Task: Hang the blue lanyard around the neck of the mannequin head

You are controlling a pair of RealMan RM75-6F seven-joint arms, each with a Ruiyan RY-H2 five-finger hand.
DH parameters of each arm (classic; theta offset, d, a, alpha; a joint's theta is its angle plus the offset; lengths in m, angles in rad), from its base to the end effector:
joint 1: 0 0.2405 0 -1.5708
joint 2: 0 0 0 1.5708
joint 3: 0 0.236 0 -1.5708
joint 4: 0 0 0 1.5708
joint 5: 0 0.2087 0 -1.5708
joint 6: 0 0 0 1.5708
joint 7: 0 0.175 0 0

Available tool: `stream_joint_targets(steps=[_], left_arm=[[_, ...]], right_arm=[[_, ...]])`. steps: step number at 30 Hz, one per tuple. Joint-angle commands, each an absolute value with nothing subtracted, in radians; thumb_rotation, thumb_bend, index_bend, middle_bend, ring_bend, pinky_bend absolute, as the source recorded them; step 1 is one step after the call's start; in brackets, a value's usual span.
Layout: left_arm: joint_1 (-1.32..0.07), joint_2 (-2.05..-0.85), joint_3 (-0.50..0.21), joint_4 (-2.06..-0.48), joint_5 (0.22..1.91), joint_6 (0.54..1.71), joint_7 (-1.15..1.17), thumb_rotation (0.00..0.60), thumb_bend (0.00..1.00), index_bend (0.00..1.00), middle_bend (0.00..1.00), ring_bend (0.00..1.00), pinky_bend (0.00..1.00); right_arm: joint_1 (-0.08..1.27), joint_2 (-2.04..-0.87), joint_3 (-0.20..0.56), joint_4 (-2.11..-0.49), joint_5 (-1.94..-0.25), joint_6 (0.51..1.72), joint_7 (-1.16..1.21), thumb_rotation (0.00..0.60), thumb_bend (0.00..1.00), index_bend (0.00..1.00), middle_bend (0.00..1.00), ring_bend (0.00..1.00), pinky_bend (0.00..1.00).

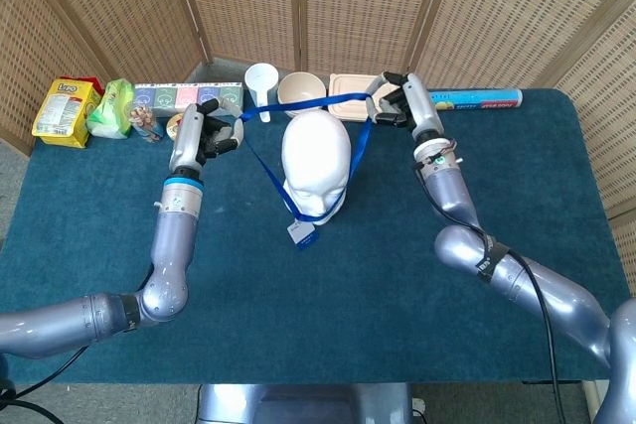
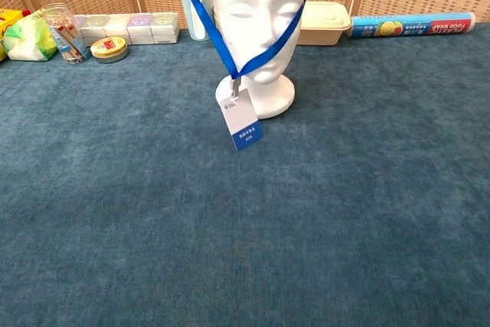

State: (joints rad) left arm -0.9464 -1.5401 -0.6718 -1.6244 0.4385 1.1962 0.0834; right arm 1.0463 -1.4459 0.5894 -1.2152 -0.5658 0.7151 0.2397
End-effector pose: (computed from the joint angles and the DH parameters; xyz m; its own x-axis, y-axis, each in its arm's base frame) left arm -0.0331 0.4369 0.0756 -0.4991 0.0318 0.8659 0.8662 0.0452 0.4976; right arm -0.0523 -0.5097 0.0942 -0.4600 -0.1638 0.8727 -0.8825 -0.0239 -0.4697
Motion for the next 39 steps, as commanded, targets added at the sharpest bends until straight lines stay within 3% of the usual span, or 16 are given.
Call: stream_joint_targets(steps=[1, 5, 8, 10, 13, 15, 19, 26, 39], left_arm=[[-0.944, -1.540, -0.667, -1.620, 0.444, 1.192, 0.085, 0.600, 0.35, 0.60, 0.95, 0.95, 1.00], [-0.940, -1.540, -0.663, -1.620, 0.455, 1.191, 0.081, 0.598, 0.29, 0.45, 0.77, 0.76, 0.95], [-0.936, -1.537, -0.663, -1.628, 0.458, 1.182, 0.075, 0.597, 0.25, 0.38, 0.57, 0.55, 0.77], [-0.932, -1.533, -0.663, -1.634, 0.462, 1.175, 0.071, 0.597, 0.23, 0.34, 0.44, 0.40, 0.58], [-0.928, -1.530, -0.660, -1.641, 0.465, 1.170, 0.068, 0.598, 0.21, 0.30, 0.32, 0.26, 0.42], [-0.926, -1.528, -0.658, -1.643, 0.468, 1.169, 0.067, 0.599, 0.20, 0.27, 0.27, 0.21, 0.37], [-0.918, -1.524, -0.655, -1.653, 0.473, 1.164, 0.059, 0.599, 0.19, 0.24, 0.23, 0.16, 0.33], [-0.879, -1.477, -0.615, -1.705, 0.522, 1.159, 0.069, 0.596, 0.19, 0.24, 0.23, 0.16, 0.32], [-0.729, -1.301, -0.462, -1.868, 0.675, 1.166, 0.109, 0.596, 0.20, 0.24, 0.23, 0.16, 0.28]], right_arm=[[1.047, -1.448, 0.580, -1.208, -0.559, 0.709, 0.228, 0.600, 0.42, 0.49, 0.97, 1.00, 1.00], [1.048, -1.447, 0.576, -1.208, -0.559, 0.712, 0.216, 0.600, 0.39, 0.45, 0.95, 1.00, 1.00], [1.046, -1.444, 0.575, -1.216, -0.560, 0.715, 0.212, 0.600, 0.37, 0.41, 0.91, 1.00, 1.00], [1.043, -1.441, 0.576, -1.223, -0.564, 0.721, 0.211, 0.600, 0.36, 0.40, 0.87, 1.00, 1.00], [1.038, -1.435, 0.576, -1.231, -0.568, 0.718, 0.213, 0.600, 0.35, 0.38, 0.80, 1.00, 1.00], [1.033, -1.430, 0.576, -1.237, -0.571, 0.712, 0.217, 0.600, 0.34, 0.37, 0.72, 0.97, 1.00], [1.018, -1.415, 0.583, -1.255, -0.585, 0.703, 0.238, 0.600, 0.34, 0.35, 0.56, 0.76, 0.92], [0.960, -1.381, 0.597, -1.310, -0.649, 0.739, 0.295, 0.600, 0.34, 0.36, 0.46, 0.57, 0.66], [0.788, -1.273, 0.565, -1.508, -0.851, 0.881, 0.367, 0.600, 0.33, 0.43, 0.45, 0.54, 0.61]])
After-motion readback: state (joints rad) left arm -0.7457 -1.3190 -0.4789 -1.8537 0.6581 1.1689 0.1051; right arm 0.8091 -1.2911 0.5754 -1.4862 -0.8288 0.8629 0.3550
